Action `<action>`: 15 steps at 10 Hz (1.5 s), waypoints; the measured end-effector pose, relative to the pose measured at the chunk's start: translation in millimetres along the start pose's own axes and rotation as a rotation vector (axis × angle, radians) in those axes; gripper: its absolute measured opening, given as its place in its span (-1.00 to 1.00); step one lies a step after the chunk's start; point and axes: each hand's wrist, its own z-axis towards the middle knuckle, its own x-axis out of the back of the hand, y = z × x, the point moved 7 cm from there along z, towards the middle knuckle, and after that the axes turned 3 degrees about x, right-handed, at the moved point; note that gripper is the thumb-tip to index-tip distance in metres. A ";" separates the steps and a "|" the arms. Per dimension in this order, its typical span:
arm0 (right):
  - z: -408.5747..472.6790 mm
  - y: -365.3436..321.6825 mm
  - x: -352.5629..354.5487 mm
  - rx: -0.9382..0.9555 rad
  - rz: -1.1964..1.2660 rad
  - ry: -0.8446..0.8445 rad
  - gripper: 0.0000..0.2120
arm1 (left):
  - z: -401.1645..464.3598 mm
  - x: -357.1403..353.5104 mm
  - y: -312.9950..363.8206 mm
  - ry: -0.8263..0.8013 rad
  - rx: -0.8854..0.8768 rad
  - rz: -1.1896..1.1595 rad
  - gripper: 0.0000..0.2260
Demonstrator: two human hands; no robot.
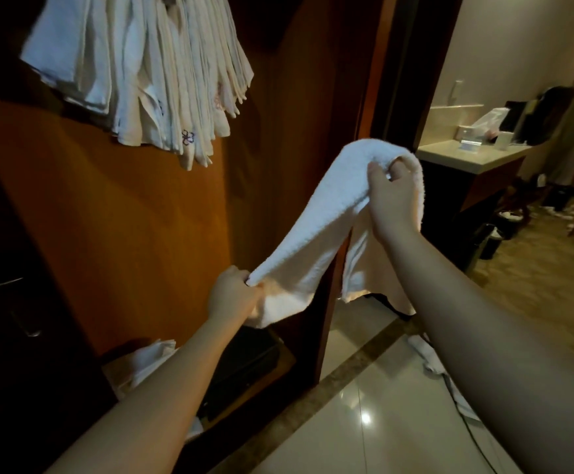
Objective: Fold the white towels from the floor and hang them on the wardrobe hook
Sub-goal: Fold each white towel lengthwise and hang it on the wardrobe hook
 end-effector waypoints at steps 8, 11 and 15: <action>14.1 90.3 1.6 -0.464 0.640 0.078 -0.53 | -37.0 92.2 -14.2 -0.076 0.027 -0.862 -0.74; 6.1 123.2 -10.8 -0.695 0.823 0.095 -0.65 | -42.7 108.1 -16.6 -0.199 -0.002 -1.096 -0.62; -18.3 149.6 -27.9 -0.889 0.911 0.153 -0.66 | -68.4 81.8 -25.2 -0.345 0.048 -1.509 -0.88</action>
